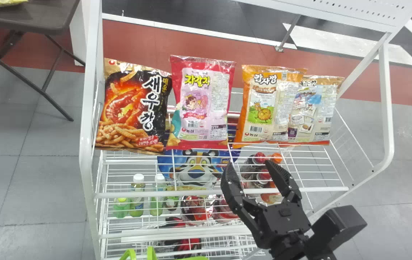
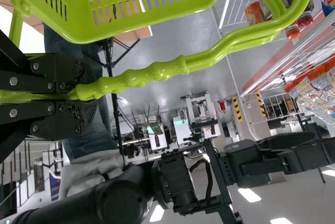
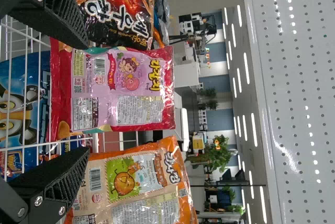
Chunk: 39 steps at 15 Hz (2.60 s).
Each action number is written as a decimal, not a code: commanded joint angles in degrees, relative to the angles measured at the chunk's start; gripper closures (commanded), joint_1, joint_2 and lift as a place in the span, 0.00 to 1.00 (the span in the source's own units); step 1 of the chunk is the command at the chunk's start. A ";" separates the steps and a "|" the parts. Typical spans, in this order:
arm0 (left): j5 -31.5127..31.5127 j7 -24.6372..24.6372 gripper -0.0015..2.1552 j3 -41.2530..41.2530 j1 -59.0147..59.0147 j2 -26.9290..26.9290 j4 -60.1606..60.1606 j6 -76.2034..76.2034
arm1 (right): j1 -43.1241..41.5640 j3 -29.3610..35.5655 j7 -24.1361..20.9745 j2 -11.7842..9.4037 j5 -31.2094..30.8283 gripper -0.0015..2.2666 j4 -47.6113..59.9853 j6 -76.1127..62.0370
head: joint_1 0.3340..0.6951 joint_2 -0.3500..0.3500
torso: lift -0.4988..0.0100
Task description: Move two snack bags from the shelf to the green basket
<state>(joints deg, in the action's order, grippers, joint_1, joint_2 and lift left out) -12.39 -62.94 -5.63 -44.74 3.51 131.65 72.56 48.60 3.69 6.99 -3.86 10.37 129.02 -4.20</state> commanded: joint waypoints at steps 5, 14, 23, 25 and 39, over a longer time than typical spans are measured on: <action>0.00 -0.07 1.00 0.00 0.01 0.09 0.10 0.00 | 0.09 0.00 0.04 -0.01 -0.18 0.06 0.00 -0.06 | 1.00 0.00 | 0.95; 0.17 -0.16 1.00 -0.09 0.09 0.18 -0.08 0.00 | -11.42 4.13 0.13 0.08 -1.32 0.06 -3.43 12.60 | 1.00 0.00 | 0.95; 1.40 0.01 1.00 -0.97 1.76 0.62 -0.25 1.93 | -30.49 13.54 4.52 -0.71 -1.93 0.06 -16.61 18.57 | 1.00 0.00 | 0.95; 1.58 0.10 1.00 -0.97 1.85 0.62 -0.34 1.93 | -33.13 14.15 4.52 -0.80 -2.64 0.06 -18.90 18.57 | 1.00 0.00 | 0.95; 1.58 0.10 1.00 -0.97 2.73 0.79 -1.22 1.93 | -39.46 14.24 6.89 -0.98 -5.62 0.99 -25.66 20.51 | 1.00 0.00 | 0.95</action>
<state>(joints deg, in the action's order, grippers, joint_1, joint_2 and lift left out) -10.81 -62.81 -6.59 -42.01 4.31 130.44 74.49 8.89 17.73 13.91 -4.84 4.75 103.18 17.07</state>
